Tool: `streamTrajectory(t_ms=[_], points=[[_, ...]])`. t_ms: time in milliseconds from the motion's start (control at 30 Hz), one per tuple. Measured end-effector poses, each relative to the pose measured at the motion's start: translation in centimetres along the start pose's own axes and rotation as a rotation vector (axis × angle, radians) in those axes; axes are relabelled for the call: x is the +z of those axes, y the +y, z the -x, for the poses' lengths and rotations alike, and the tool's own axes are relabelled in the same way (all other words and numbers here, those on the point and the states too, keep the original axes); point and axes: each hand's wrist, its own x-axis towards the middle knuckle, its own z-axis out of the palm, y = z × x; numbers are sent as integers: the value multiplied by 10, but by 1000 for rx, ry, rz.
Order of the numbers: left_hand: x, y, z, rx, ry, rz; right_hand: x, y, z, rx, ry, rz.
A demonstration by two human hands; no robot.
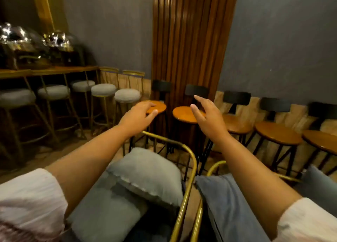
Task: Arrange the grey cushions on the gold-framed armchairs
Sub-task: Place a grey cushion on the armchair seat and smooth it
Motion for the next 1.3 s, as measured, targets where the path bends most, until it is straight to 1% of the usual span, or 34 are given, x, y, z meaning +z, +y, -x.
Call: streamTrajectory(t_ms=[67, 100, 200, 300, 400, 500, 600, 667, 767, 800, 900, 967, 1067, 1200, 1300], points=[[15, -19, 8, -52, -37, 4, 24, 15, 7, 36, -30, -7], [27, -34, 12, -90, -71, 13, 41, 28, 12, 79, -76, -1], [61, -85, 15, -218, -169, 6, 99, 69, 24, 248, -222, -2], [91, -137, -8, -303, -243, 3, 158, 114, 19, 406, -268, 24], [121, -186, -45, -398, -303, 36, 212, 151, 11, 627, -312, -41], [161, -244, -94, -593, -346, 131, 263, 195, 3, 873, -330, -120], [210, -295, -132, -760, -369, 222, 306, 251, -1, 1030, -309, -138], [243, -321, -149, -841, -375, 212, 328, 280, -4, 1136, -297, -137], [278, -354, -160, -926, -336, 161, 353, 313, -4, 1270, -311, -144], [289, -366, -158, -956, -346, 159, 360, 324, -2, 1309, -311, -155], [306, -392, -134, -1031, -460, 183, 373, 348, 14, 1441, -347, -235], [309, -405, -116, -1069, -444, 211, 380, 361, 32, 1507, -376, -330], [309, -417, -103, -1106, -408, 260, 388, 369, 53, 1566, -343, -480], [301, -422, -102, -1131, -447, 370, 386, 358, 51, 1523, -290, -507], [280, -414, -105, -1119, -476, 462, 373, 339, 41, 1485, -209, -544]])
